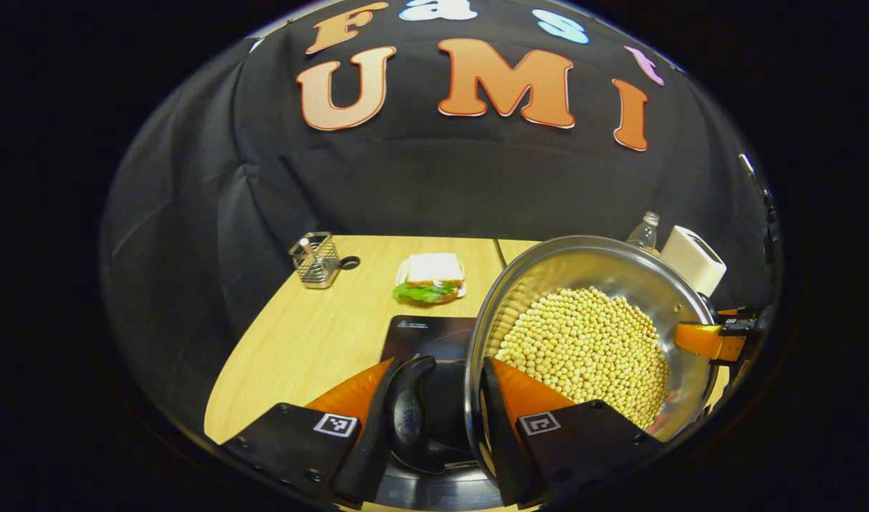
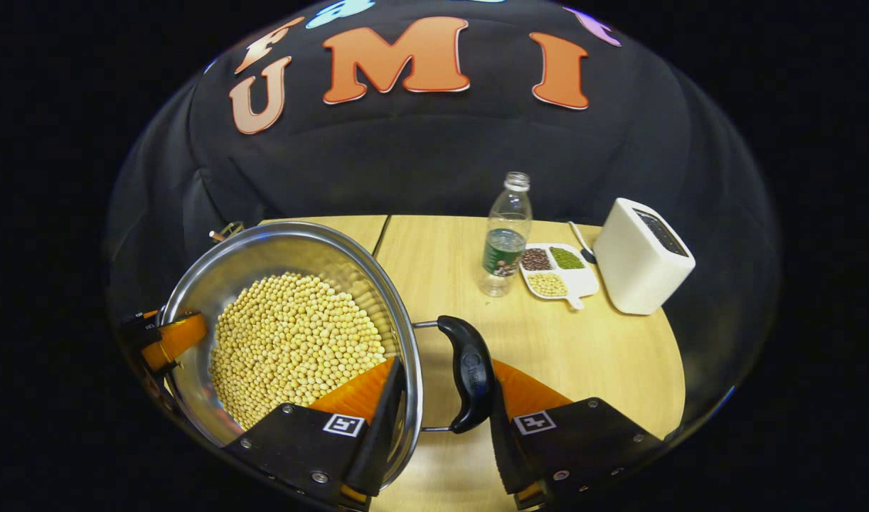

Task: First push the handle of the pot to place it horizontally, then grasp the pot with both hands and set it on the induction cooktop.

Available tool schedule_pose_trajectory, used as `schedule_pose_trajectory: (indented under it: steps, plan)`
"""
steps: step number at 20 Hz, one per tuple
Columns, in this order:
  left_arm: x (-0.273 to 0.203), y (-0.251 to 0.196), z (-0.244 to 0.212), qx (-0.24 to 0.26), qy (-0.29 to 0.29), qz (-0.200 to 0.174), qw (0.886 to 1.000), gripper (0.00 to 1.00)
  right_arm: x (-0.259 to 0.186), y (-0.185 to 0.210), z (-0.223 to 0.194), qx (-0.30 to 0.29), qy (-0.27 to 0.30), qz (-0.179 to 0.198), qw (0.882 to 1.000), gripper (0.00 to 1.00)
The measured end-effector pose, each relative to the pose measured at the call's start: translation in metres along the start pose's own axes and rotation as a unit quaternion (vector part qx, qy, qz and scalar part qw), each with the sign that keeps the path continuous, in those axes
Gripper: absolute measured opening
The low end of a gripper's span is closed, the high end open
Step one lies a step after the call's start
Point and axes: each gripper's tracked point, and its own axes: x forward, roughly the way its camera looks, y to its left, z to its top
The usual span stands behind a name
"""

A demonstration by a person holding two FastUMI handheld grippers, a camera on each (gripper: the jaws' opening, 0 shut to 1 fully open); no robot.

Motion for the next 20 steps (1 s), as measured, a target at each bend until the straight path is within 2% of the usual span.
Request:
schedule_pose_trajectory:
  steps: [5, 6, 13, 15, 16, 17, 18, 19, 20]
  plan:
    - [0.002, 0.044, -0.001, -0.009, 0.008, 0.025, 1.0, 0.71, 0.002, -0.009, 0.009, -0.013, 0.005, 0.023, 1.0, 0.62]
    - [0.002, 0.05, -0.002, -0.009, 0.01, 0.028, 1.0, 0.68, 0.001, -0.013, 0.011, -0.016, 0.007, 0.025, 1.0, 0.61]
    - [-0.003, 0.043, -0.005, -0.012, 0.035, 0.036, 0.999, 0.65, -0.002, -0.021, 0.02, -0.023, 0.034, 0.033, 0.999, 0.62]
    - [-0.003, 0.043, -0.005, -0.012, 0.043, 0.034, 0.998, 0.69, -0.004, -0.021, 0.022, -0.023, 0.041, 0.032, 0.998, 0.62]
    - [-0.003, 0.043, -0.005, -0.011, 0.044, 0.032, 0.998, 0.69, -0.003, -0.02, 0.023, -0.023, 0.043, 0.031, 0.998, 0.58]
    - [-0.001, 0.044, -0.005, -0.01, 0.045, 0.031, 0.998, 0.68, -0.003, -0.019, 0.022, -0.022, 0.043, 0.029, 0.998, 0.62]
    - [-0.001, 0.044, -0.005, -0.01, 0.045, 0.03, 0.998, 0.65, -0.003, -0.019, 0.022, -0.023, 0.044, 0.028, 0.998, 0.62]
    - [0.0, 0.043, -0.006, -0.01, 0.047, 0.028, 0.998, 0.68, -0.004, -0.019, 0.02, -0.022, 0.047, 0.028, 0.998, 0.62]
    - [-0.002, 0.043, -0.006, -0.011, 0.047, 0.027, 0.998, 0.69, -0.005, -0.019, 0.019, -0.021, 0.049, 0.027, 0.998, 0.58]
